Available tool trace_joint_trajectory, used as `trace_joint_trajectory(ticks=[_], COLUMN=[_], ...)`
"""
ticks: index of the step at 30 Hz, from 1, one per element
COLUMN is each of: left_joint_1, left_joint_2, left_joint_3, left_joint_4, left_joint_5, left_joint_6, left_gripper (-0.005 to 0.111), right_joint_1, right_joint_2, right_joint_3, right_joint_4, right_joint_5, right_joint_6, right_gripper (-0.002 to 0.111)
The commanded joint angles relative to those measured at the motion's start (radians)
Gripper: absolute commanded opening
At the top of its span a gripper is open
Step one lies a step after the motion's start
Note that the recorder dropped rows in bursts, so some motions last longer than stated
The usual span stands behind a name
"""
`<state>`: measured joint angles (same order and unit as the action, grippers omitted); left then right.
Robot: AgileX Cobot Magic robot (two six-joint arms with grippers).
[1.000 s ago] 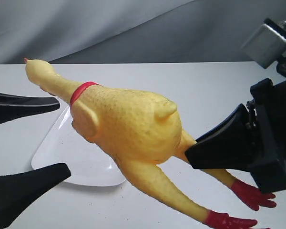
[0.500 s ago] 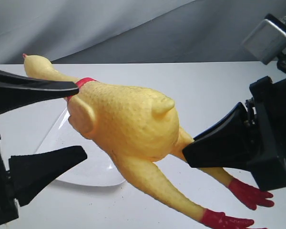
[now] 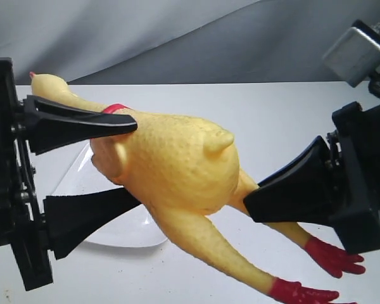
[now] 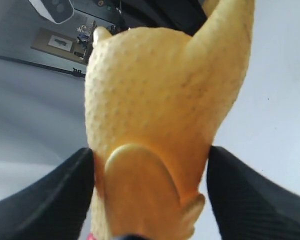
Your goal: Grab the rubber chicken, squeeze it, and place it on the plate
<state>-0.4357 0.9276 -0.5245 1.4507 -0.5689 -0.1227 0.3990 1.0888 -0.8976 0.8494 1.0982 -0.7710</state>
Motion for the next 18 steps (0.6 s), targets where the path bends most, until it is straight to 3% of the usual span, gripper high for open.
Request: trace_joint_trajectory(ticks=[1,4,5,15,18], left_joint_1=[-0.007,-0.007,-0.007,-0.007,-0.007], left_joint_2=[0.006,0.006,0.006,0.006,0.006], left_joint_3=[-0.004,-0.004,-0.004,-0.004,-0.004], left_joint_4=[-0.030,-0.029,-0.029,-0.029,-0.045], left_joint_5=[-0.023,-0.035,-0.035,-0.016,0.032], left_joint_6=[0.003,0.001,0.001,-0.055,-0.058], left_gripper=[0.030,0.003,0.000,0.001,0.009], right_joint_1=[0.000,0.000,0.000,0.000,0.000], right_joint_2=[-0.002,-0.002,-0.002,-0.002,-0.002], right_joint_3=[-0.009,-0.009,-0.009,-0.009,-0.009], right_joint_4=[0.028,0.028,0.028,0.021,0.021], right_joint_5=[-0.005,-0.005,-0.005,-0.009,-0.009], right_joint_6=[-0.014,-0.014,-0.014,-0.014,-0.014], right_gripper=[0.000,0.000,0.000,0.000,0.000])
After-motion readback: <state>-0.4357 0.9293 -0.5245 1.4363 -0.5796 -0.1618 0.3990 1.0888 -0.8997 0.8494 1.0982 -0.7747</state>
